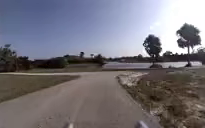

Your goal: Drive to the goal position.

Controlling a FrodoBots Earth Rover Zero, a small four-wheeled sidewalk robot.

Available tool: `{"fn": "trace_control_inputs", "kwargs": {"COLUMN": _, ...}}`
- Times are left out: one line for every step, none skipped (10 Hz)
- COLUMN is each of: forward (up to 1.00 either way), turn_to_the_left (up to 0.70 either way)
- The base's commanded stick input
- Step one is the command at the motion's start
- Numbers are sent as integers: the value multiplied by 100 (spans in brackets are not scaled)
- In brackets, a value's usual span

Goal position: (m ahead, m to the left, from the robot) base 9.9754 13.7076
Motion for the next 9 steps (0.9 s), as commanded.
{"fn": "trace_control_inputs", "kwargs": {"forward": 100, "turn_to_the_left": 2}}
{"fn": "trace_control_inputs", "kwargs": {"forward": 100, "turn_to_the_left": 2}}
{"fn": "trace_control_inputs", "kwargs": {"forward": 100, "turn_to_the_left": 2}}
{"fn": "trace_control_inputs", "kwargs": {"forward": 100, "turn_to_the_left": 2}}
{"fn": "trace_control_inputs", "kwargs": {"forward": 100, "turn_to_the_left": 2}}
{"fn": "trace_control_inputs", "kwargs": {"forward": 100, "turn_to_the_left": 2}}
{"fn": "trace_control_inputs", "kwargs": {"forward": 100, "turn_to_the_left": 3}}
{"fn": "trace_control_inputs", "kwargs": {"forward": 100, "turn_to_the_left": 3}}
{"fn": "trace_control_inputs", "kwargs": {"forward": 100, "turn_to_the_left": 2}}
